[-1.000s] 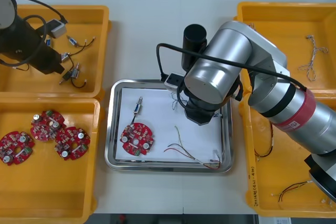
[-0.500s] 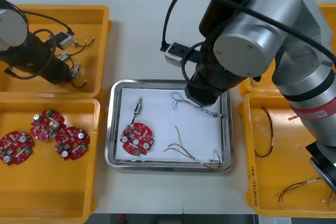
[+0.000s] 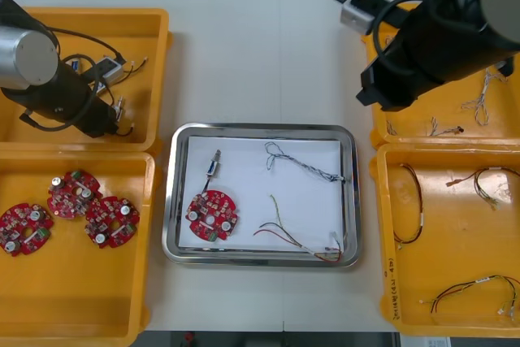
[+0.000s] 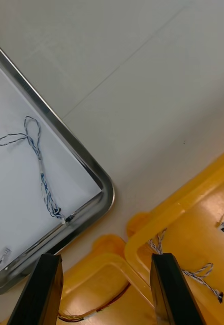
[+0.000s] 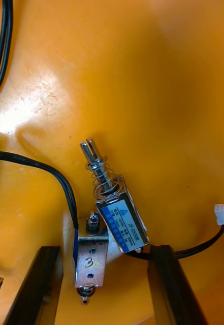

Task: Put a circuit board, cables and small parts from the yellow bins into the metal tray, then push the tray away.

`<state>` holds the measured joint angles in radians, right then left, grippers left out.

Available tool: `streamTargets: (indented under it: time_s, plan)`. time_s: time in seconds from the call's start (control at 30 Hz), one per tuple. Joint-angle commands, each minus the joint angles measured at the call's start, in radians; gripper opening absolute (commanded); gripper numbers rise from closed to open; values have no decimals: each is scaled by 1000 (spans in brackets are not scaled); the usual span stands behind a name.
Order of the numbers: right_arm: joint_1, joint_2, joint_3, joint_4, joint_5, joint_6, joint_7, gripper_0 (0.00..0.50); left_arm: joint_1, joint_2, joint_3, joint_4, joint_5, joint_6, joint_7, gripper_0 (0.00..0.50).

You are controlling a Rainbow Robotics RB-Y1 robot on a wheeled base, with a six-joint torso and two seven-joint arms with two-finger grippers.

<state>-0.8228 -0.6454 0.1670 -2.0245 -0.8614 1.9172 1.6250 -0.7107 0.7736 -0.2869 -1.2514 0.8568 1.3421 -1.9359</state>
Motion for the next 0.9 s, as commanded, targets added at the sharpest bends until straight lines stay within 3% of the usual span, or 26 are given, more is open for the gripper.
streamTargets:
  time_s: [0.03, 0.1, 0.27, 0.53, 0.73, 0.9]
  plan:
    - [11, -99, -118, -20, -16, 3, -31, 500, 16, -11, -6, -6, -10, -15, -32, 143]
    - [27, -126, -138, -19, -13, 3, -37, 500, 14, -11, -6, -5, -10, -14, -32, 0]
    - [70, -180, -192, -19, -10, 3, -63, 500, 16, -11, -5, -6, -7, -14, -29, 0]
    - [162, -224, -304, -16, 1, 3, -212, 500, 16, -7, 3, -6, -1, -11, -17, 0]
    - [246, -267, -351, -16, 32, 3, -217, 500, 14, -7, 43, -8, -1, 29, -20, 0]
    - [350, -267, -435, -16, 16, 3, -218, 500, 14, -5, 86, -37, -12, 86, -25, 0]
